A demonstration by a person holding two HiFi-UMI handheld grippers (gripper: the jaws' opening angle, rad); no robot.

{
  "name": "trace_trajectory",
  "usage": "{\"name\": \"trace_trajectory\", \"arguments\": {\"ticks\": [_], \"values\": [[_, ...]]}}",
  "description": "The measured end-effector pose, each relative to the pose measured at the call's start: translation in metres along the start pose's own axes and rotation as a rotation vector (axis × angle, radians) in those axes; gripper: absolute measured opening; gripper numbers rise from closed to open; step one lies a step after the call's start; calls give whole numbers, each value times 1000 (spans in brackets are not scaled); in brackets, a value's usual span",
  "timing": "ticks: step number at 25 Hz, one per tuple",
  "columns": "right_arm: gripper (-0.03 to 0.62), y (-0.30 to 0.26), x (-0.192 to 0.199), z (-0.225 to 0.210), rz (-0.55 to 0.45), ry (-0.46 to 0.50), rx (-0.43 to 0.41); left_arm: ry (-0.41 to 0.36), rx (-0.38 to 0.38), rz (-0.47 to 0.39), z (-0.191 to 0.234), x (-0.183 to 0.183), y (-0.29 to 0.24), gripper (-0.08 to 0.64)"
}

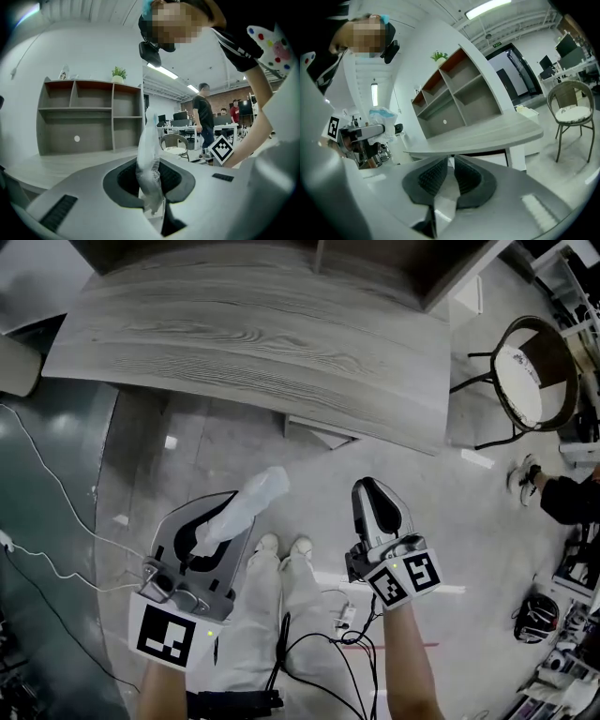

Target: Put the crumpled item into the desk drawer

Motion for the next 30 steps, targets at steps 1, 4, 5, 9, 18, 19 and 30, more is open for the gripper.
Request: {"name": "trace_trajectory", "arguments": {"ticks": [1,4,5,9,18,19,30], "values": [[52,-4,8,-4,5,-22,-4,3,-2,3,1,5,-1,54],[95,-14,30,-17,11,-98,-8,2,-1,5,4,17,-5,54],[103,-17,37,-23,13,-122,-6,1,1,2,5,19,-7,54],[121,-28,64,-45,39,-189,-6,16,-2,-6,5,31,-13,54],[173,-51,122,-95,72,-301,10,20,-18,29,10,63,-23,54],[173,-54,127,-100,69,-321,6,20,-21,30,11,66,-25,54],[236,-77,168,-142,63,-444,-4,15,-11,74,7,101,-41,54]]}}
Point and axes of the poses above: the fingertips, and each gripper's own axes: y backward along the fingers, z to its left, x out of its underside, the point moved 1 cm from there along y, backward along the fingers, and after that the axes turned 11 degrees about -z, right-handed, at the moved point
